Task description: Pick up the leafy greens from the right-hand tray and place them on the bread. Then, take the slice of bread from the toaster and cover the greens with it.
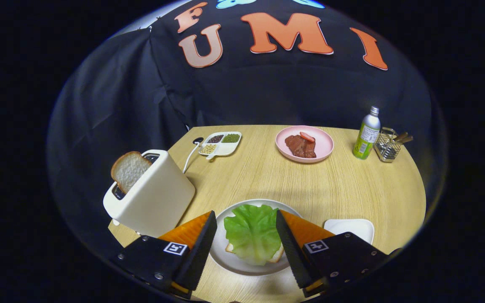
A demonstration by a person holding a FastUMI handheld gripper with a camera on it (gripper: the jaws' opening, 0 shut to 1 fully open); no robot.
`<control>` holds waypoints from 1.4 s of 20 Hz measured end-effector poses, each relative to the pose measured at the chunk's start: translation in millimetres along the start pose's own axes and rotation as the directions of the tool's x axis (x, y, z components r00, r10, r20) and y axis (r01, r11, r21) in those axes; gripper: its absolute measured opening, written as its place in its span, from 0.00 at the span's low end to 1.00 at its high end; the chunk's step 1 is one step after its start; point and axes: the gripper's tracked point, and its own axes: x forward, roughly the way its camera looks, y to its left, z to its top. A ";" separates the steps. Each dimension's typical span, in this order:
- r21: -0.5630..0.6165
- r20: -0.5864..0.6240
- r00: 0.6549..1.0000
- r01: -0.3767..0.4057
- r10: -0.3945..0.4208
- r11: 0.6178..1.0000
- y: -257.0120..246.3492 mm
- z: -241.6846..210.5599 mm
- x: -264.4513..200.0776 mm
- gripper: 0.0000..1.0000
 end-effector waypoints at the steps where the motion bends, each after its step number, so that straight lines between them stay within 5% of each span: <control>1: -0.008 0.001 1.000 -0.003 0.003 1.000 6.5 5.3 -2.5 0.88; 14: -0.052 -0.132 0.986 -0.112 0.104 0.992 122.8 51.8 -13.3 0.97; 28: -0.080 -0.272 0.954 -0.150 0.124 0.985 221.6 68.5 30.0 0.89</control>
